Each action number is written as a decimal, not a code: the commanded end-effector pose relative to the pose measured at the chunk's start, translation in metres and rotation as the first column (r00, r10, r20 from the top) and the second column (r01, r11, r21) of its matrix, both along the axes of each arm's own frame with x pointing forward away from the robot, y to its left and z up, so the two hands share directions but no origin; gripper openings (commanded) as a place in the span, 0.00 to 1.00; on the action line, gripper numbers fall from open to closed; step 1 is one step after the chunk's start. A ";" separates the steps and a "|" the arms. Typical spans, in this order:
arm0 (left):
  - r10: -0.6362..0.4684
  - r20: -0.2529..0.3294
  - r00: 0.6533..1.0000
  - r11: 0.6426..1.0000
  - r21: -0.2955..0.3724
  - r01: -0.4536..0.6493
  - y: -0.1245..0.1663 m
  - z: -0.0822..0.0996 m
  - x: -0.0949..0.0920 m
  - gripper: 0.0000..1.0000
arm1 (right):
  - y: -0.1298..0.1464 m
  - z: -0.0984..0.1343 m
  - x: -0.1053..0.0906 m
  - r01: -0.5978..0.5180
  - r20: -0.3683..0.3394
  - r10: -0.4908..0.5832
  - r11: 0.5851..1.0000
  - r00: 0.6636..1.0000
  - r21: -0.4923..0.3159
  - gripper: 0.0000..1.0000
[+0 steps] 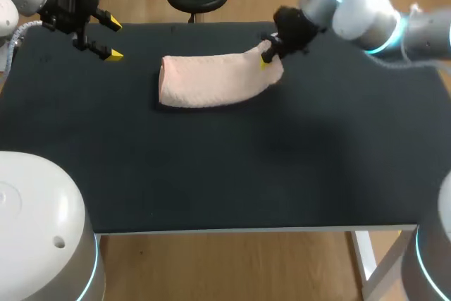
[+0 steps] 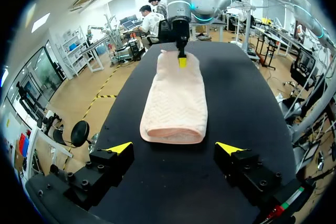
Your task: Fold the towel
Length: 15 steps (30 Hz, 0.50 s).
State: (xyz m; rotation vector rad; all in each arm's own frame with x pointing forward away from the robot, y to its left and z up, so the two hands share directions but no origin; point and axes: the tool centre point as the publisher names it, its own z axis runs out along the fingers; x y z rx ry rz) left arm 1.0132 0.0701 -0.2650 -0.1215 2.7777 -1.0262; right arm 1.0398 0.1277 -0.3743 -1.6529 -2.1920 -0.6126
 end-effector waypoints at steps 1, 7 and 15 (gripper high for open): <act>-0.001 0.005 1.000 1.000 -0.003 0.001 0.000 -0.001 -0.001 1.00 | 0.014 0.023 -0.001 -0.065 0.086 0.089 0.966 0.992 -0.249 0.00; -0.001 0.005 1.000 1.000 -0.003 0.001 0.000 -0.001 -0.001 1.00 | 0.044 0.026 -0.005 -0.182 0.117 0.235 0.920 0.965 -0.347 0.00; -0.001 0.005 1.000 1.000 -0.003 0.001 0.000 -0.001 -0.001 1.00 | 0.088 0.023 -0.013 -0.303 0.145 0.390 0.860 0.909 -0.410 0.00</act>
